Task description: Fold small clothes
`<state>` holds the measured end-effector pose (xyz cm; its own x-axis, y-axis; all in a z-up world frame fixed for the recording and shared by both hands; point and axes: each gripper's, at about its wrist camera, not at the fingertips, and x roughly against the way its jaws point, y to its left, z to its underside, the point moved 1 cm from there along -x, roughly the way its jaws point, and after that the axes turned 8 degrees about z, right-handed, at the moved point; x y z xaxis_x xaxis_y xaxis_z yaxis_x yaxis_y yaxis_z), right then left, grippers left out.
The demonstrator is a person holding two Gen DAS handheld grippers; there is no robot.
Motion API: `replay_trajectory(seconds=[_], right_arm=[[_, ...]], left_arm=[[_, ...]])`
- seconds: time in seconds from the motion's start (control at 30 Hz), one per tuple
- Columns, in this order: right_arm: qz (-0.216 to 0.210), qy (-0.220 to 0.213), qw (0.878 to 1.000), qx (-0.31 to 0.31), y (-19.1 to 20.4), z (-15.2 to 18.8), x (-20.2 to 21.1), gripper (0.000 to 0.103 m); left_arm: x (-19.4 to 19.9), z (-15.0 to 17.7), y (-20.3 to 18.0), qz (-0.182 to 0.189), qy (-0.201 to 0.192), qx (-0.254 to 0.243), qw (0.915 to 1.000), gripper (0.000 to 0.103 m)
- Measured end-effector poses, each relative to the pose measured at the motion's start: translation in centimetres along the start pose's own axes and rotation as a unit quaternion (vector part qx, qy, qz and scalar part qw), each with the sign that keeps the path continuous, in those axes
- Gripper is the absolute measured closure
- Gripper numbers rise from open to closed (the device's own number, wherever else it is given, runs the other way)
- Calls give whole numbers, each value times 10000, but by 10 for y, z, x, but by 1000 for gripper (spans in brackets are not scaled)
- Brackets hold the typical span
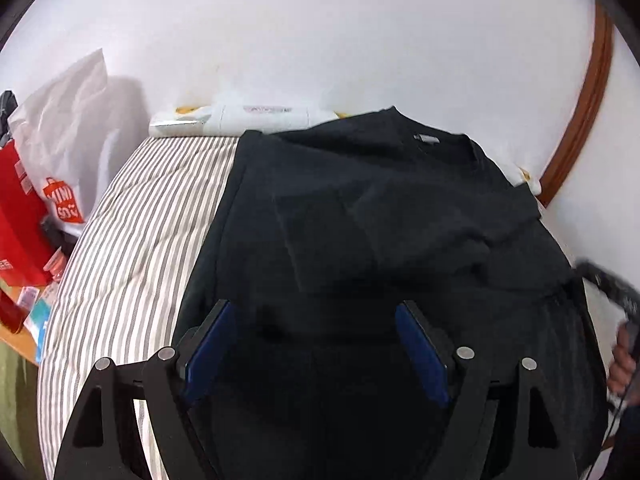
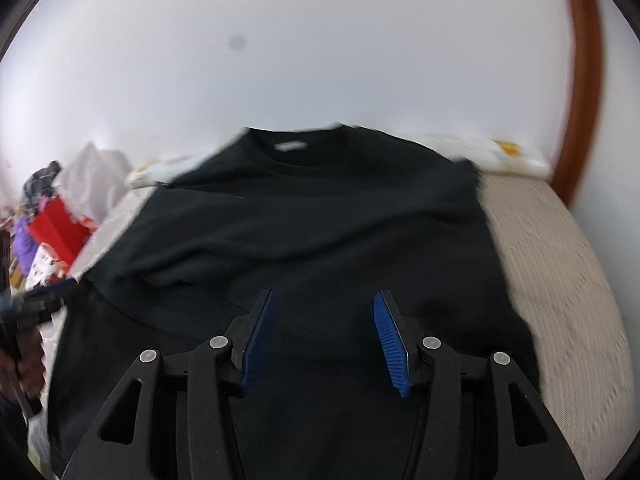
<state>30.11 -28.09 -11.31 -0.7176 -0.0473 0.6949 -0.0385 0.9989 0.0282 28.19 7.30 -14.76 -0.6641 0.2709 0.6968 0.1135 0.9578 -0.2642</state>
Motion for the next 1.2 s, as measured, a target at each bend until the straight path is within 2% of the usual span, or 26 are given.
replay_trajectory(seconds=[0.1,0.23,0.37,0.43,0.47,0.5,0.53,0.57,0.73,0.8,0.87,0.93,1.13,1.2], right_arm=[[183,128,9995,-230,-32,15,4,52],[354,204,9985,-364,-58,32,6,52],[504,236,9970,-530,-78,46,9,51],[527,249,9961,-656,-86,51,10,49],[549,270,9958,-682,-87,51,8,48],[587,322,9955,-677,-89,52,6,48],[606,348,9953,-669,-89,52,4,48],[626,365,9951,-670,-90,50,3,48],[747,92,9953,-612,-88,30,2,47],[839,-26,9946,-615,-91,20,-1,44],[972,-157,9932,-619,-95,16,-4,42],[1332,-114,9891,-622,-99,11,-18,42],[1626,339,9836,-699,-113,19,-54,42],[1545,459,9839,-778,-118,25,-61,41]], left_arm=[[-17,-15,9,119,-25,156,9998,28],[-38,-25,18,197,72,331,9992,43],[-59,-28,24,374,212,500,9978,53],[-66,-29,22,445,232,479,9976,66],[-68,-30,19,396,252,466,9978,67],[-69,-32,17,339,233,456,9981,72],[-67,-33,14,304,188,392,9986,87],[-64,-34,9,195,140,248,9994,95],[-25,-45,6,52,-415,88,9991,96],[-11,-48,13,-118,-550,89,9984,96],[-11,-44,24,-78,-445,209,9988,96],[-20,-36,31,-150,-199,289,9993,96],[-40,-21,41,-182,39,412,9990,95],[-40,-21,41,-207,64,434,9988,94]])
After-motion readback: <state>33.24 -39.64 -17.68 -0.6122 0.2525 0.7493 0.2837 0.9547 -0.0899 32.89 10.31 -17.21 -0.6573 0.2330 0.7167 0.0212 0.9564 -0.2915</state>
